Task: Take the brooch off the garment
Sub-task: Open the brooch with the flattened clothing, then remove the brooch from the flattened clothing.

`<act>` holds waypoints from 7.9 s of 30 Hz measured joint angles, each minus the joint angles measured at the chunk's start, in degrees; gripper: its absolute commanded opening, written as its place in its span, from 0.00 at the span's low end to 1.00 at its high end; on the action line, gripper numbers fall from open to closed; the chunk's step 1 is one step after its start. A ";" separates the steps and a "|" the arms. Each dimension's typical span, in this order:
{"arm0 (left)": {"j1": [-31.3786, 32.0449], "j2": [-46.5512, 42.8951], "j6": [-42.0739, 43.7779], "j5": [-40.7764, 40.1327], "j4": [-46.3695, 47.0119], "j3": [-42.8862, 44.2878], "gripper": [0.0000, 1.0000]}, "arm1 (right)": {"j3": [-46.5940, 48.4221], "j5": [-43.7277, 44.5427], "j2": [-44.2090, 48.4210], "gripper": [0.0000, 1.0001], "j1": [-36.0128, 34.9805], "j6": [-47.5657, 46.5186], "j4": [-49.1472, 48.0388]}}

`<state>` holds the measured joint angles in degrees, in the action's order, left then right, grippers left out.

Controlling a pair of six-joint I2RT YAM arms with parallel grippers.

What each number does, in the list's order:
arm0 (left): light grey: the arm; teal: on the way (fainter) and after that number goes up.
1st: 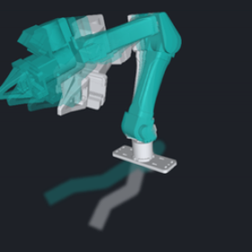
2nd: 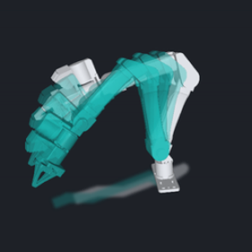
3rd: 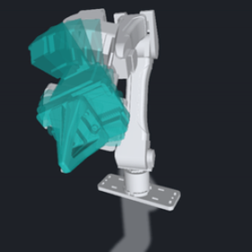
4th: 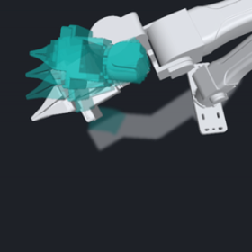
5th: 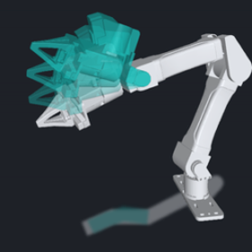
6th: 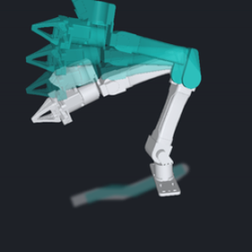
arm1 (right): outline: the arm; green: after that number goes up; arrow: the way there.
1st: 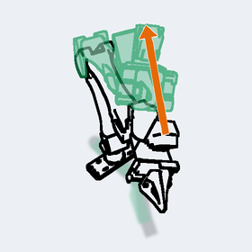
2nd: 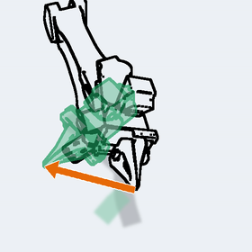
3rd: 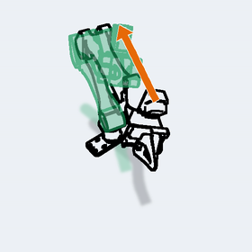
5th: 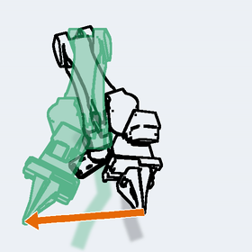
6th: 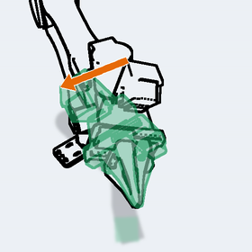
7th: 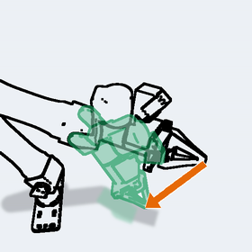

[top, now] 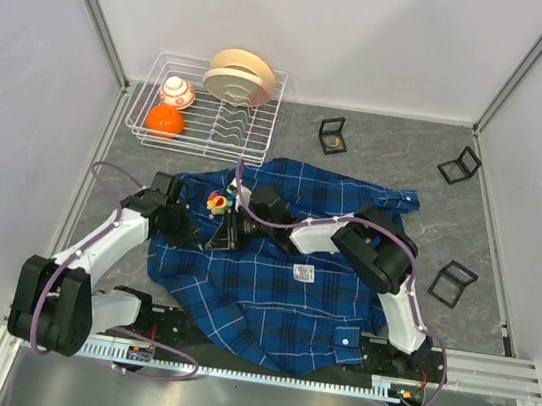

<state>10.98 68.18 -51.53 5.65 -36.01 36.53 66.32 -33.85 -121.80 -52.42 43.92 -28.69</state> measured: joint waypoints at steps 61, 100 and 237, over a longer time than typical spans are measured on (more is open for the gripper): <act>-0.02 -24.35 -0.96 -1.57 13.42 -19.28 0.35 | 3.37 3.56 -4.81 0.06 -1.75 3.26 -3.82; -0.04 -15.37 12.09 0.00 15.96 -14.75 0.02 | 9.77 5.92 -4.81 0.22 -1.66 -7.15 9.09; 16.59 -8.41 24.44 8.33 -4.46 23.58 0.02 | -9.18 16.35 36.52 0.68 9.01 -13.49 29.51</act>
<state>27.57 59.77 -27.09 13.98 -40.47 60.12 57.14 -17.50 -85.27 -43.42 30.44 0.82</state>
